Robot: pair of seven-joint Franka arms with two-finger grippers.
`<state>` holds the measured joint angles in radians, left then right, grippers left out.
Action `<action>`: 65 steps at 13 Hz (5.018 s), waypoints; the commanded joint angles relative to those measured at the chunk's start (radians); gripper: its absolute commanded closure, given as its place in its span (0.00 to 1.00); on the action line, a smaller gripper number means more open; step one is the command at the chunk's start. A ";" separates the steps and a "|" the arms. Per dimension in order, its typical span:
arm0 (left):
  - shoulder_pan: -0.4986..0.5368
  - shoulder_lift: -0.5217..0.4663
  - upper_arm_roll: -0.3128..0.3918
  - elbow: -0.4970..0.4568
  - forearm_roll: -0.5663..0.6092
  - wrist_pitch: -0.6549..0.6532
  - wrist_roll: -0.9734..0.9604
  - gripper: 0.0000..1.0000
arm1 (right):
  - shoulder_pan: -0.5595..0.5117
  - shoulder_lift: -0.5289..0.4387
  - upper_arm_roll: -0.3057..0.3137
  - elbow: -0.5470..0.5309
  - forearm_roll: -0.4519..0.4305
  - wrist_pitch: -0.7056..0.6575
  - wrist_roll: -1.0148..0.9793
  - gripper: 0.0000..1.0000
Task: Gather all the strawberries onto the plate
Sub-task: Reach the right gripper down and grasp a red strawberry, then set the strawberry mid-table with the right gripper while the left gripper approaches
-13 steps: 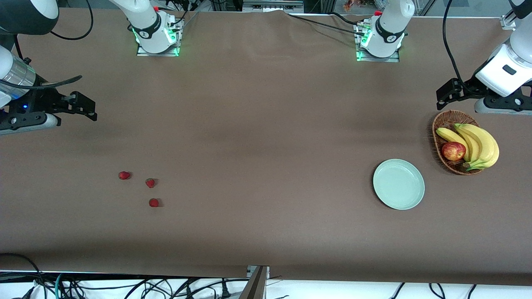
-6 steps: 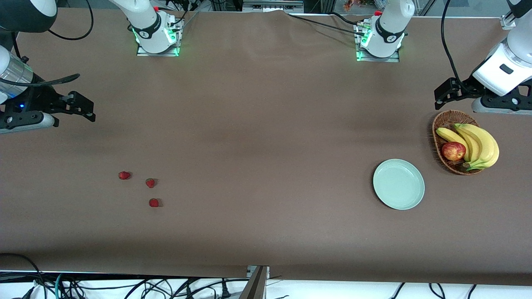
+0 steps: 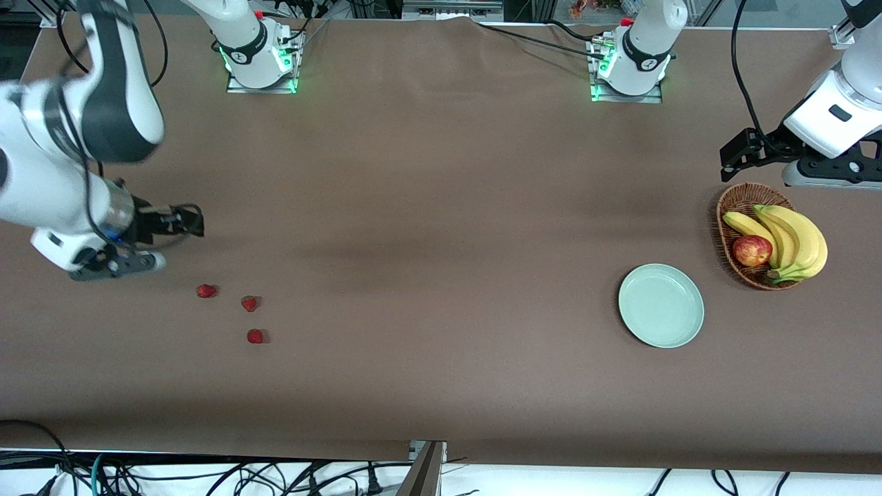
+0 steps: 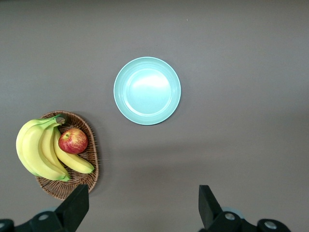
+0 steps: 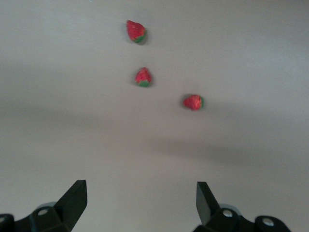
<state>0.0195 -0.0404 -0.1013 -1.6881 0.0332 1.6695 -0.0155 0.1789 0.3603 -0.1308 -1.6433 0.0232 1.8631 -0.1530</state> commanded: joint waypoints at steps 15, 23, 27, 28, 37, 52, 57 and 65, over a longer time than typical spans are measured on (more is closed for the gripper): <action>0.003 0.017 0.000 0.030 -0.013 -0.013 0.005 0.00 | -0.138 0.285 0.011 -0.098 0.001 0.484 -0.207 0.10; 0.002 0.019 0.000 0.030 -0.012 -0.014 0.006 0.00 | -0.125 0.313 0.011 -0.098 0.054 0.496 -0.207 0.24; 0.003 0.019 0.000 0.030 -0.012 -0.014 0.000 0.00 | -0.125 0.322 0.011 -0.096 0.055 0.510 -0.206 0.39; 0.003 0.019 0.000 0.030 -0.013 -0.014 0.000 0.00 | -0.124 0.324 0.011 -0.096 0.060 0.511 -0.206 0.44; 0.002 0.019 0.000 0.030 -0.012 -0.016 0.000 0.00 | -0.101 0.301 0.013 0.009 0.077 0.378 -0.197 0.84; 0.010 0.034 0.002 0.030 -0.024 -0.030 0.002 0.00 | 0.460 0.486 0.131 0.330 0.095 0.487 0.913 0.83; 0.007 0.036 0.002 0.030 -0.024 -0.030 -0.001 0.00 | 0.666 0.635 0.125 0.459 0.089 0.668 1.303 0.82; -0.006 0.059 -0.003 0.030 -0.024 -0.066 0.005 0.00 | 0.735 0.692 0.120 0.487 0.089 0.817 1.495 0.25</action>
<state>0.0196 -0.0108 -0.1022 -1.6845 0.0256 1.6477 -0.0155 0.9167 1.0481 -0.0037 -1.1896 0.1131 2.6834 1.3135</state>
